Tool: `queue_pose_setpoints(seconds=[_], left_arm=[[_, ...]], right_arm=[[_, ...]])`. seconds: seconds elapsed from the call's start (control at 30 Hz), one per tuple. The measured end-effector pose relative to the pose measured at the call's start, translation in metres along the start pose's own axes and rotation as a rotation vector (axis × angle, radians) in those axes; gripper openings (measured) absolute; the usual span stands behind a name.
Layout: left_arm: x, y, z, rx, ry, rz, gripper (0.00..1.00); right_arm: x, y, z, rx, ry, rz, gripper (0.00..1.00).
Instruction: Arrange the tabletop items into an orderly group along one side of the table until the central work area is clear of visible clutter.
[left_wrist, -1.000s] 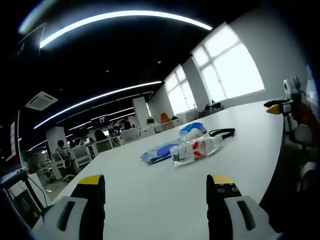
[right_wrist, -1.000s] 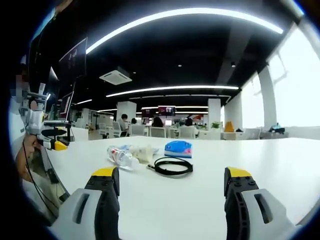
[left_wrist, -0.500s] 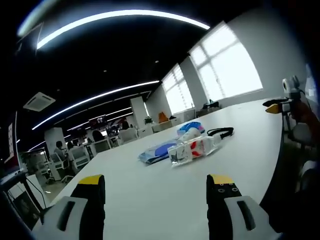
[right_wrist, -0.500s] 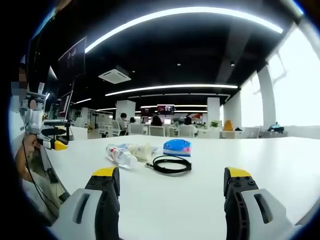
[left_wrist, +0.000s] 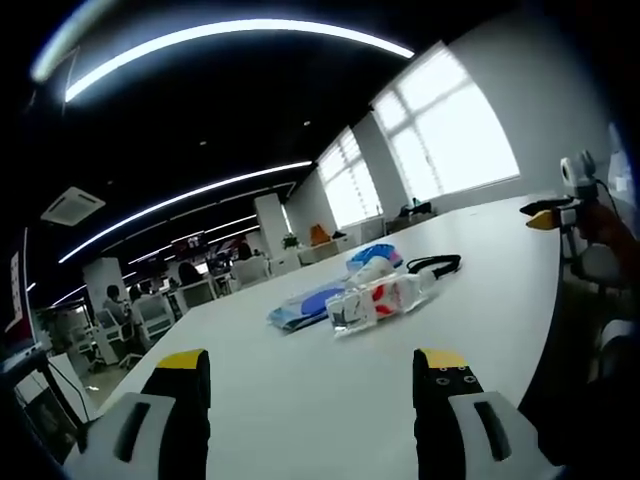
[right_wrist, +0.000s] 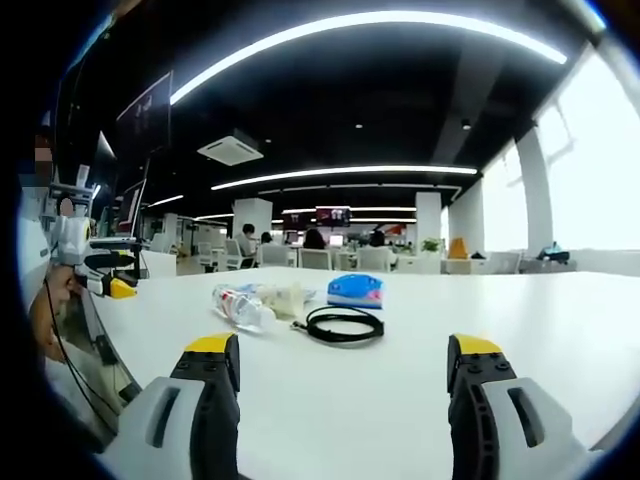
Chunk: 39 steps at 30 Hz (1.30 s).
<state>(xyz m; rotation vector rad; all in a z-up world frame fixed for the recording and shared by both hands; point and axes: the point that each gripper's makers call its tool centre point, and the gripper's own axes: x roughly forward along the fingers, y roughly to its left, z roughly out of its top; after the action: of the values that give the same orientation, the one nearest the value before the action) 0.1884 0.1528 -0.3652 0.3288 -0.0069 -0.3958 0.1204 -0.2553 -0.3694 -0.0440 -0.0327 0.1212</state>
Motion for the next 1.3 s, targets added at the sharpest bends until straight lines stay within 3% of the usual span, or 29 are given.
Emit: queue_pose_setpoints(seconds=[0.23, 0.7, 0.83, 0.97, 1.3], left_arm=[[0.003, 0.000, 0.007, -0.006, -0.014, 0.005, 0.83], [0.018, -0.027, 0.016, 0.061, -0.019, -0.085, 0.83], [0.025, -0.035, 0.023, 0.105, -0.024, -0.116, 0.83], [0.029, -0.041, 0.033, 0.203, -0.033, -0.121, 0.83], [0.041, -0.059, 0.047, 0.319, -0.043, -0.165, 0.83]], right_arm=[[-0.002, -0.003, -0.001, -0.006, 0.005, -0.008, 0.82], [-0.002, -0.003, -0.001, -0.005, 0.006, -0.007, 0.82], [-0.003, -0.002, 0.001, -0.006, 0.002, -0.008, 0.81], [-0.004, -0.004, -0.001, -0.008, 0.007, -0.010, 0.81], [-0.005, -0.007, -0.005, 0.007, 0.007, -0.013, 0.81]])
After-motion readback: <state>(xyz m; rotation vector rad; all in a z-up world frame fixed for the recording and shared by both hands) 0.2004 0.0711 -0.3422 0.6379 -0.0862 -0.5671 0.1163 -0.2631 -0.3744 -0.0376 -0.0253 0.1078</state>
